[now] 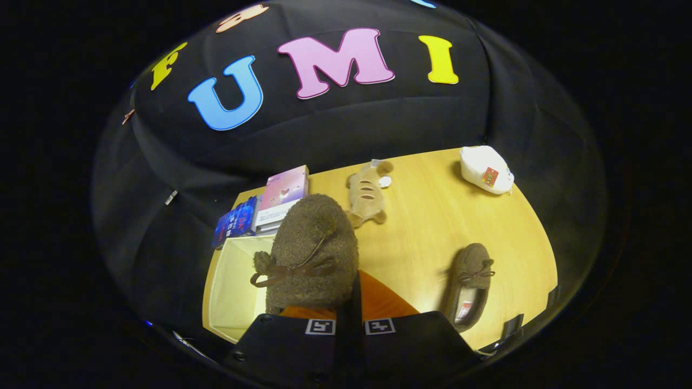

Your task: Open the storage box then place both shoes into the box .Put the left shoe in first, then the right shoe, with the right side of both shoes facing outward in a uniform manner.

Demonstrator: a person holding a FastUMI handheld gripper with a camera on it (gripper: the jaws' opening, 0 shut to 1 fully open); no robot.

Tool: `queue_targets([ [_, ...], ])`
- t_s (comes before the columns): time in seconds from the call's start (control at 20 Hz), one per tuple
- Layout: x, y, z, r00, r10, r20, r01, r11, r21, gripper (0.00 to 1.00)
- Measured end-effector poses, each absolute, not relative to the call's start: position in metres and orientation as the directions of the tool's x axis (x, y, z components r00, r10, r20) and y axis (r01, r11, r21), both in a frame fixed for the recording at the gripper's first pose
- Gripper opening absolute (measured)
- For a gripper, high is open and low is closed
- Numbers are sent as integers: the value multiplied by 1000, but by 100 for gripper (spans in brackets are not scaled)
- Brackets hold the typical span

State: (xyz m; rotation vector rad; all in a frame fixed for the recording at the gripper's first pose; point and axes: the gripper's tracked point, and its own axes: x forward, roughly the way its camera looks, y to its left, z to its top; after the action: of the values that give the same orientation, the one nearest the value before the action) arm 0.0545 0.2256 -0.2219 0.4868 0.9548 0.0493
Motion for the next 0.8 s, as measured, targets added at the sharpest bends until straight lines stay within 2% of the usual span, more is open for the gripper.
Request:
queue_targets([
  [0.4,67,348,-235,483,311,-818,163,886,433,5],
  [0.8,67,420,-271,401,310,-862,167,901,401,5],
])
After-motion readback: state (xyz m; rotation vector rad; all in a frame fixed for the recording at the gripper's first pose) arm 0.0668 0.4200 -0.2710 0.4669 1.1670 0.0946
